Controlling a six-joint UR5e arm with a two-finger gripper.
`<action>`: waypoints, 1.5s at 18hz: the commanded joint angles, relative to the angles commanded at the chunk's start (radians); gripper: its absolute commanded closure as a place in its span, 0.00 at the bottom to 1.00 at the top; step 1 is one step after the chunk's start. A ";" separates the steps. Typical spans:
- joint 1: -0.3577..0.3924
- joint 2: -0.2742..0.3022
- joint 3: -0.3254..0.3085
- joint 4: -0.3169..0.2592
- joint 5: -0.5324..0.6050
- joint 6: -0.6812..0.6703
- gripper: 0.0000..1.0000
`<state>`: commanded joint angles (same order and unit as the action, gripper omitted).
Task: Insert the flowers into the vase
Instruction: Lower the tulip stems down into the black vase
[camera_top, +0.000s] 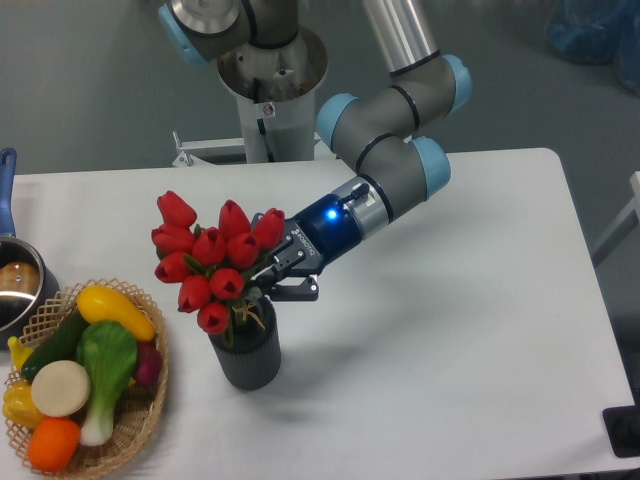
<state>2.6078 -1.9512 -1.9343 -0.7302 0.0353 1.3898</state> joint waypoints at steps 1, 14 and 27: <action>0.000 -0.003 -0.003 0.000 0.000 0.002 0.85; 0.000 -0.052 -0.028 0.000 0.000 0.123 0.82; -0.003 -0.054 -0.052 0.000 0.002 0.132 0.82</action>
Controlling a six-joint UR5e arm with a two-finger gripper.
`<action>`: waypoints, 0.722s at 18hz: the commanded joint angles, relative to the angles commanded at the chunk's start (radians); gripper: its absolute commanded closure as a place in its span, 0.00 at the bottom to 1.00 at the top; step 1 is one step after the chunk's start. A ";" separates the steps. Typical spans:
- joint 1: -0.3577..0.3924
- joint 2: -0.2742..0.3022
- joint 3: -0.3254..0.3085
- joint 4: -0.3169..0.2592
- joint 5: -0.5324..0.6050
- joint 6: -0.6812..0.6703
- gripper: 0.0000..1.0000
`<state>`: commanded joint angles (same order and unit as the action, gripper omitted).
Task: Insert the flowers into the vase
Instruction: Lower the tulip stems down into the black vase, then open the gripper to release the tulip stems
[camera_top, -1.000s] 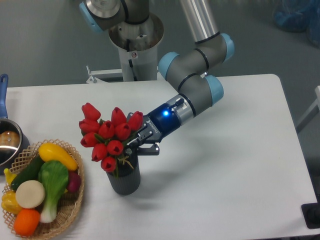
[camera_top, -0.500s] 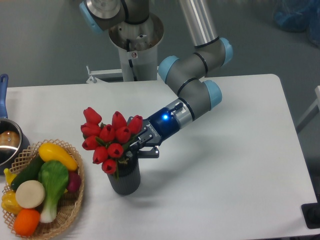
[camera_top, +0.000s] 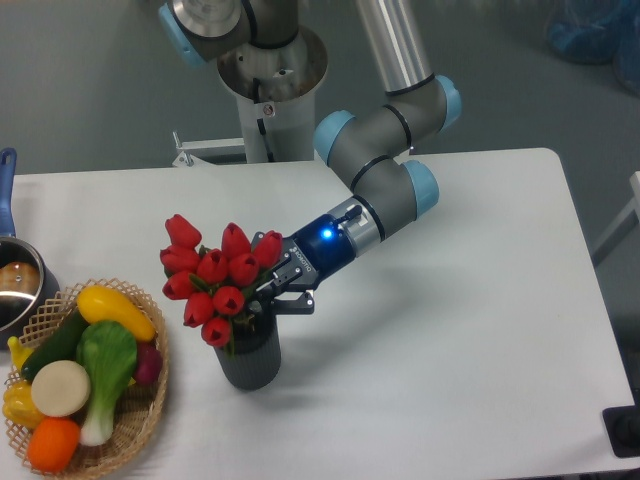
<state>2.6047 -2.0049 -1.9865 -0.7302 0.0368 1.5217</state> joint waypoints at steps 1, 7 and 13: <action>-0.003 -0.002 0.003 0.000 0.000 0.003 0.81; -0.005 -0.017 0.011 0.000 0.000 0.023 0.72; 0.000 -0.015 0.012 0.000 -0.002 0.048 0.39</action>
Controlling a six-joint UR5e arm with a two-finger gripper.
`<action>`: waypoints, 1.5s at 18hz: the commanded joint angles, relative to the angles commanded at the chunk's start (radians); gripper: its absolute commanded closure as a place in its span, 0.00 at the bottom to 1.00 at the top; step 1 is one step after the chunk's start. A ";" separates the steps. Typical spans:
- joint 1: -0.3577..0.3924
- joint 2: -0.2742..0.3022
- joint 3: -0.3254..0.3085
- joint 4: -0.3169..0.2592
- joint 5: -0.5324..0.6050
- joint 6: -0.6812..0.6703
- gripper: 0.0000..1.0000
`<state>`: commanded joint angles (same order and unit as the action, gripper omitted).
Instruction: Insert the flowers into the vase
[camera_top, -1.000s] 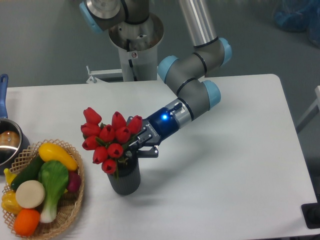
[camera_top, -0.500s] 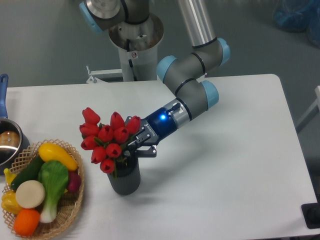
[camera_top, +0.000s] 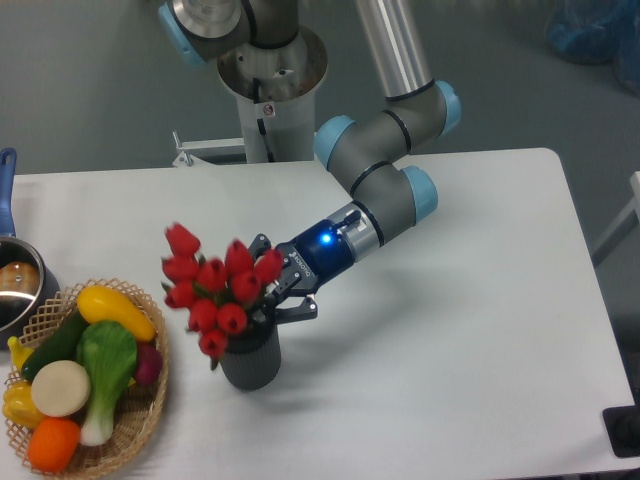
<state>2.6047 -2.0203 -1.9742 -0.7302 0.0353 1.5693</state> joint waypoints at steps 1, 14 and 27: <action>0.000 0.000 -0.002 0.000 0.000 0.000 0.36; 0.094 0.155 -0.005 -0.005 0.274 -0.008 0.00; 0.124 0.380 0.143 -0.053 1.188 -0.196 0.00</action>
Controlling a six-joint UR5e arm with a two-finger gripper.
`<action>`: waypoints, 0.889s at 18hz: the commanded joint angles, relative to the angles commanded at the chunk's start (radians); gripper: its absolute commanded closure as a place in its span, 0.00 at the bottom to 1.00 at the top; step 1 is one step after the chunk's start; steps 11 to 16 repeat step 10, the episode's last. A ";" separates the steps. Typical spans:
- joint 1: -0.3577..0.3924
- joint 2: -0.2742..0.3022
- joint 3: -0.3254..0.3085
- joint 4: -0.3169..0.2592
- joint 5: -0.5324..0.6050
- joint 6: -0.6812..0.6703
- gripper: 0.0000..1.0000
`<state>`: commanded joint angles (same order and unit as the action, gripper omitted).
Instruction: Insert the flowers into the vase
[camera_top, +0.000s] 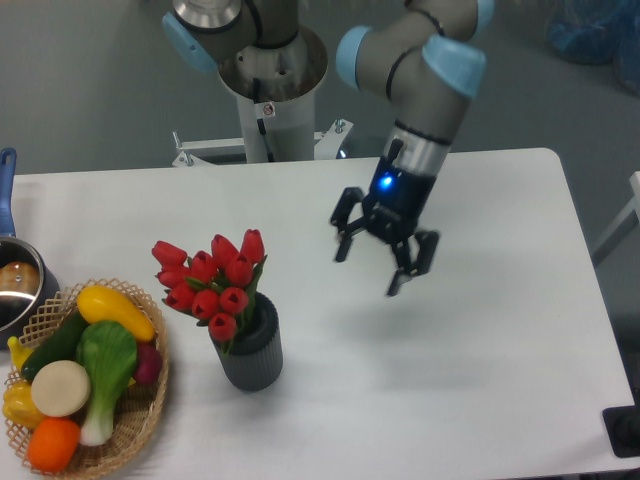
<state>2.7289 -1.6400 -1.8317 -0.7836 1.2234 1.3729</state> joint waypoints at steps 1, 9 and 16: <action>0.005 0.015 0.006 -0.014 0.048 0.006 0.00; 0.040 0.110 0.008 -0.042 0.197 0.146 0.00; 0.046 0.117 0.005 -0.043 0.197 0.149 0.00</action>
